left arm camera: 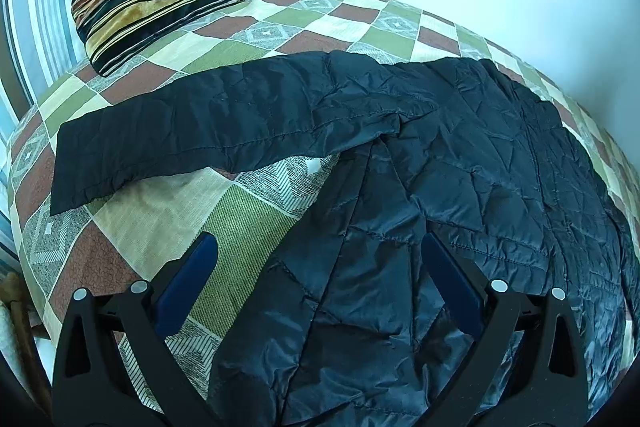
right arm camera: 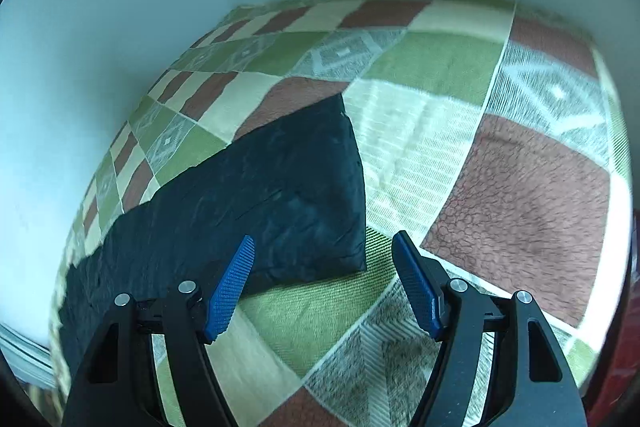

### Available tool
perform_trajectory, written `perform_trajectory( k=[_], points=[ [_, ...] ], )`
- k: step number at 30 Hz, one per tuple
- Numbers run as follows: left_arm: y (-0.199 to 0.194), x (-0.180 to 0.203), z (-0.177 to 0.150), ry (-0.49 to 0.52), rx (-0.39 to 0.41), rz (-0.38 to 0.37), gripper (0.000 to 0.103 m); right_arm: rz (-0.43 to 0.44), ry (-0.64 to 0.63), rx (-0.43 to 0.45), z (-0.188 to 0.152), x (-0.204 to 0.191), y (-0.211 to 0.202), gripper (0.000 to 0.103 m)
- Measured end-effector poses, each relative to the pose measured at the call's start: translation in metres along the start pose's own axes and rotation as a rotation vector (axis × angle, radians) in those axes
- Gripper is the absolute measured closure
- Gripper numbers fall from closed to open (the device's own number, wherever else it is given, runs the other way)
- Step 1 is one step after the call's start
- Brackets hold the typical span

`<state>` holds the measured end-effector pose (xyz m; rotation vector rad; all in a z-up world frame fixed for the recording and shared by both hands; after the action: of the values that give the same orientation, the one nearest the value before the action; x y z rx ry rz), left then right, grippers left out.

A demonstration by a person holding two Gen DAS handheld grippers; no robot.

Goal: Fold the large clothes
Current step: 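Grasp the black jacket sleeve cuff with the right tool, then lift the sleeve with the right tool and lay it across the jacket body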

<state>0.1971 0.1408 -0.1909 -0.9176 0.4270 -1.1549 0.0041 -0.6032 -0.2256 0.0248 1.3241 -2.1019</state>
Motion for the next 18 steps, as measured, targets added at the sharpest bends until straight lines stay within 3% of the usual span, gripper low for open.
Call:
perform_trajectory(
  k=[10, 13, 18],
  points=[
    [0.006, 0.007, -0.005, 0.010, -0.010, 0.013, 0.002, 0.150, 0.088, -0.019, 0.010, 0.003, 0.023, 0.032],
    [0.007, 0.006, -0.007, 0.013, -0.012, 0.011, 0.002, 0.146, 0.090, -0.004, 0.009, 0.002, 0.024, 0.035],
    [0.009, 0.005, -0.009, 0.008, -0.022, 0.003, 0.002, 0.123, 0.072, -0.015, 0.009, -0.002, 0.028, 0.075]
  ],
)
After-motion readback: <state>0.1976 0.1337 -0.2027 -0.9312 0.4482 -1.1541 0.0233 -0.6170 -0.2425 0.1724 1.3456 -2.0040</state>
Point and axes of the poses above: each gripper's, at about its wrist camera, not at the fingertips, and y roughly the way its jaws point, x to its right, z to its top, the point moved 4 cm from there along y, roughly the way its jaws point, and after that the axes turned 7 degrees about -y, right-handed, at the moved point
